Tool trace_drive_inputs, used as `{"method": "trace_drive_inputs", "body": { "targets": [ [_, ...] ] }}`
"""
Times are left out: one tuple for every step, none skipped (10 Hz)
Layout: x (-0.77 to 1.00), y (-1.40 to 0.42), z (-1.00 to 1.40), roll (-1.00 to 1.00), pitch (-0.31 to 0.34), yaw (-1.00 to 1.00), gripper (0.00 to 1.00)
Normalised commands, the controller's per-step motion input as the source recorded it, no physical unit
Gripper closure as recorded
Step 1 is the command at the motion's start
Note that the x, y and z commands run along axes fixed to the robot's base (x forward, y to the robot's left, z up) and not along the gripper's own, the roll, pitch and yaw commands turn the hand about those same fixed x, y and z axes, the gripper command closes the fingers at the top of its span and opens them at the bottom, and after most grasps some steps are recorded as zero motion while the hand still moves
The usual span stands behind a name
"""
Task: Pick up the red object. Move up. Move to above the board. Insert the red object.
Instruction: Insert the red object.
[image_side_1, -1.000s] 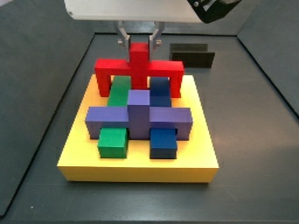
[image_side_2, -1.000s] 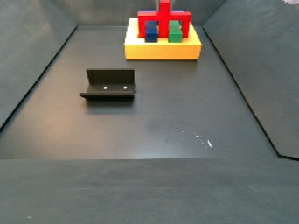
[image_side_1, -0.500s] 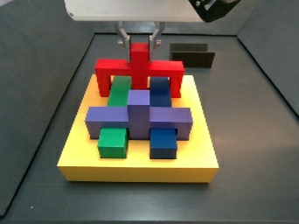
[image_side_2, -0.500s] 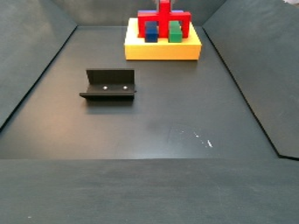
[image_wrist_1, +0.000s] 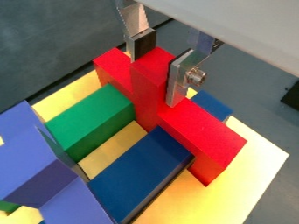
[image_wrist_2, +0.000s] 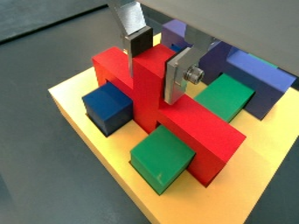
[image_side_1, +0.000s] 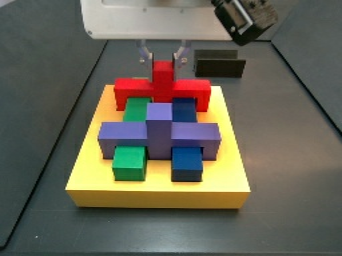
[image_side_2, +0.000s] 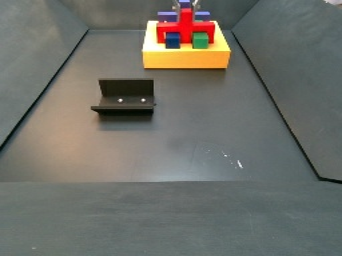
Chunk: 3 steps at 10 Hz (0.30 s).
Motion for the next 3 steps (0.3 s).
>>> {"method": "trace_drive_inputs", "body": {
  "targets": [
    [-0.06,0.05,-0.32,0.00,-0.147,0.00,1.00],
    [-0.07,0.02,-0.33,-0.01,-0.176,0.00,1.00],
    [0.00,0.00,0.00,0.00,0.000,0.00,1.00]
  ]
}}
